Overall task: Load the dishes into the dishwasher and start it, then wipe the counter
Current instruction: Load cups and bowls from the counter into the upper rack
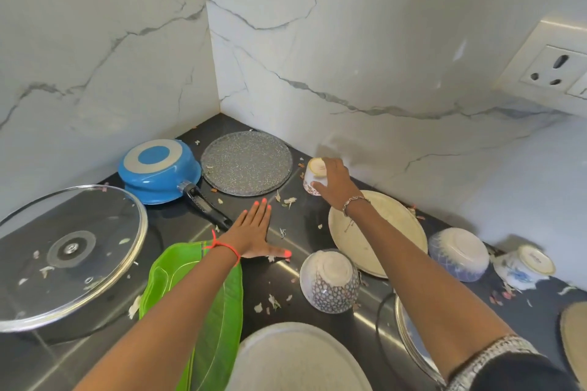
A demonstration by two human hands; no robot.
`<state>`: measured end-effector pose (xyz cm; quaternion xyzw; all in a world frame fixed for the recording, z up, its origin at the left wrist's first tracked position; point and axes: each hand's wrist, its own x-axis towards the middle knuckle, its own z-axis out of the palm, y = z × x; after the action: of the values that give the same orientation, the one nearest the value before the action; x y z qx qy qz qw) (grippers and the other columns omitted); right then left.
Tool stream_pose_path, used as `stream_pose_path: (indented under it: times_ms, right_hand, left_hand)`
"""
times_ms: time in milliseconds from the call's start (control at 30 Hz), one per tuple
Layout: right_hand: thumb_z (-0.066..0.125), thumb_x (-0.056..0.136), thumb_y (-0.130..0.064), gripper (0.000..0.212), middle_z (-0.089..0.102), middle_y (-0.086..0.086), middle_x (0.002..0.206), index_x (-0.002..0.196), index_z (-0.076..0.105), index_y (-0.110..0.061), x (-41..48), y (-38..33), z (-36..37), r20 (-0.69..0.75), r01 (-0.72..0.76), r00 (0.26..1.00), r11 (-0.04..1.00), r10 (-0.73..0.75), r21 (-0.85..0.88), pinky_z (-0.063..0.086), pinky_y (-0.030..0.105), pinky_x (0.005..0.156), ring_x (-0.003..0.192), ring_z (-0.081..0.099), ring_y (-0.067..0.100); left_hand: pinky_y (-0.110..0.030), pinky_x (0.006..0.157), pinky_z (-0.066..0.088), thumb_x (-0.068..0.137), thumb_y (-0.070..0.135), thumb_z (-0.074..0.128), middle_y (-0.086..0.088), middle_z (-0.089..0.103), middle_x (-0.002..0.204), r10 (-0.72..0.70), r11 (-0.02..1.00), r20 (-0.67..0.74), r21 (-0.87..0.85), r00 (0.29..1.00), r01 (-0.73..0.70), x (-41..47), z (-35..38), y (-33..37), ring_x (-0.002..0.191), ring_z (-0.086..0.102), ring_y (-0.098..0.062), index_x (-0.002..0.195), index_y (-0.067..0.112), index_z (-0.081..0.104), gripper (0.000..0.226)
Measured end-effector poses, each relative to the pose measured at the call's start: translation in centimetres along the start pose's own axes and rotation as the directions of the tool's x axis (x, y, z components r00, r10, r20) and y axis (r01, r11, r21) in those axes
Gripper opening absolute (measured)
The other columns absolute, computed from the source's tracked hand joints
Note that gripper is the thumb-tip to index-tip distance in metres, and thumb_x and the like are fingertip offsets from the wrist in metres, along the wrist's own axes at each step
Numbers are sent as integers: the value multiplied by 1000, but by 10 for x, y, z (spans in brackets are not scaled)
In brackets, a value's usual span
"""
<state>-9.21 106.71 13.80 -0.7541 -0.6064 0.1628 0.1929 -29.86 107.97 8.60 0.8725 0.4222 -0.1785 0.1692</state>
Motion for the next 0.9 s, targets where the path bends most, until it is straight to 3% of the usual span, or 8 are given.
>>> stream_pose_path:
  times_ms: [67,233,367,433,600,700,800,900]
  right_hand:
    - [58,89,-19,65,20,15,147,143,24,-9,14,-2,3,32,-14,999,1000,14,-1,28,40,107,133,24,36]
    - [60,85,-10,66,22,13,145,143,29,-16,31,-5,9,92,-35,995,996,43,-84,30,36,105,130,23,37]
    - [64,81,-5,63,30,15,136,137,38,-14,25,-6,6,91,-28,995,998,33,-62,33,37,102,124,30,36]
    - [65,80,-3,64,31,16,134,137,39,-13,17,-7,3,98,-25,995,998,31,-58,34,39,102,124,32,37]
    - [65,79,-3,65,31,15,133,137,38,-13,-17,-7,-10,69,-26,997,999,28,-19,34,36,102,125,32,35]
    - [67,79,-6,65,32,15,132,137,38,-13,-40,-13,-27,29,-30,999,999,31,-22,35,38,102,122,34,34]
    - [69,78,-11,65,34,15,129,136,39,-14,-64,-21,-43,-8,-45,999,998,44,-52,38,39,100,120,37,34]
    - [71,77,-13,64,36,15,126,134,41,-13,-93,-29,-57,-34,-56,998,997,54,-60,40,39,98,118,39,33]
  left_hand:
    - [-38,115,-10,70,86,34,-8,-33,150,-8,1000,26,14,1000,7,0,0,1,140,-26,-22,144,6,-24,123]
    - [-37,114,-12,73,82,37,-6,-34,150,-11,999,19,32,1000,11,1,2,1,139,-28,-20,143,7,-26,120]
    - [-37,114,-12,52,91,24,-6,-34,150,-14,1000,40,16,999,14,-2,-1,3,139,-28,-20,143,9,-26,133]
    - [-38,116,-11,57,93,24,-6,-31,151,-2,1000,15,-7,1000,2,-4,-2,3,141,-25,-20,145,8,-23,130]
    - [-41,116,-6,25,100,-11,-5,-17,156,44,995,-81,-83,996,-51,-22,-1,-2,145,-13,-19,148,10,-16,152]
    - [-41,116,-2,52,92,-4,-6,-10,158,62,992,-160,-100,985,-79,-39,-1,-3,145,-9,-19,149,11,-11,126]
    - [-39,116,-2,92,58,29,-4,-9,158,72,994,-234,-66,970,-89,-57,-1,0,145,-9,-19,150,11,-6,82]
    - [-39,117,-3,98,41,38,-3,-7,158,104,991,-255,-50,961,-120,-75,-3,4,145,-7,-18,150,12,-4,72]
